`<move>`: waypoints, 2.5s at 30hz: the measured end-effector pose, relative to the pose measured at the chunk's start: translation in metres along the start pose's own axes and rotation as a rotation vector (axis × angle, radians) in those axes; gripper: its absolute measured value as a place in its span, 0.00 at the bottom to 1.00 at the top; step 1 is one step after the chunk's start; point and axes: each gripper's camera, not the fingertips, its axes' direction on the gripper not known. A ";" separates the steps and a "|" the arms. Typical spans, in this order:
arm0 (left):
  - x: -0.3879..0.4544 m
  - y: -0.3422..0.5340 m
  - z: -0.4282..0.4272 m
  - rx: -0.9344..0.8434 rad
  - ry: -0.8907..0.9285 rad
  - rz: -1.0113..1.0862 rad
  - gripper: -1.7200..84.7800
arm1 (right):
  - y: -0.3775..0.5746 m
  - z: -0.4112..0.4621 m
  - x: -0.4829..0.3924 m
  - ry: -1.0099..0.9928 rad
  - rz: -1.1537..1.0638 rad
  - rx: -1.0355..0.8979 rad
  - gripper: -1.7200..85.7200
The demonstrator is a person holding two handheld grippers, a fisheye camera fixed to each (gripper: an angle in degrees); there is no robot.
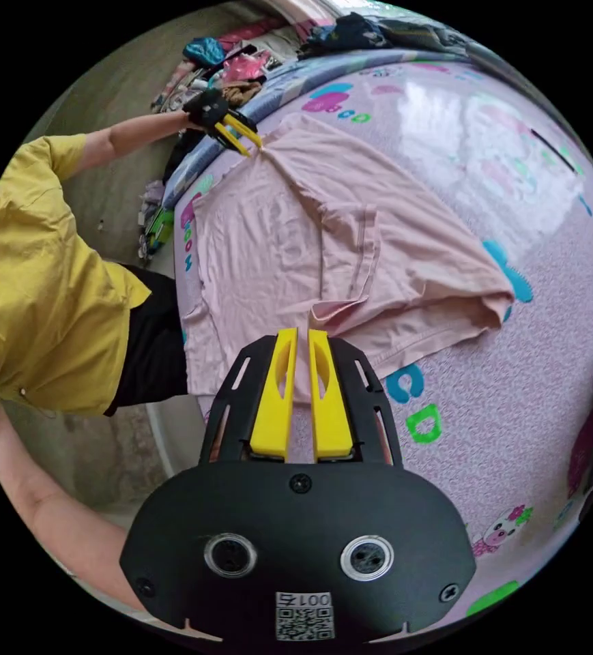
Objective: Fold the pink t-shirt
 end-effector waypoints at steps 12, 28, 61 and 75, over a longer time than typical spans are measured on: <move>0.000 -0.002 -0.052 0.394 0.002 -0.139 0.03 | 0.017 0.005 0.014 0.122 0.211 0.274 0.04; -0.011 -0.154 0.013 0.451 0.333 -0.088 0.07 | 0.034 0.062 -0.003 0.161 0.335 0.217 0.12; 0.126 -0.053 0.028 0.360 0.048 0.450 0.00 | 0.082 0.065 -0.174 0.213 0.036 0.276 0.03; 0.118 -0.110 -0.009 0.354 0.075 0.054 0.00 | 0.080 0.058 -0.125 0.356 0.256 0.281 0.02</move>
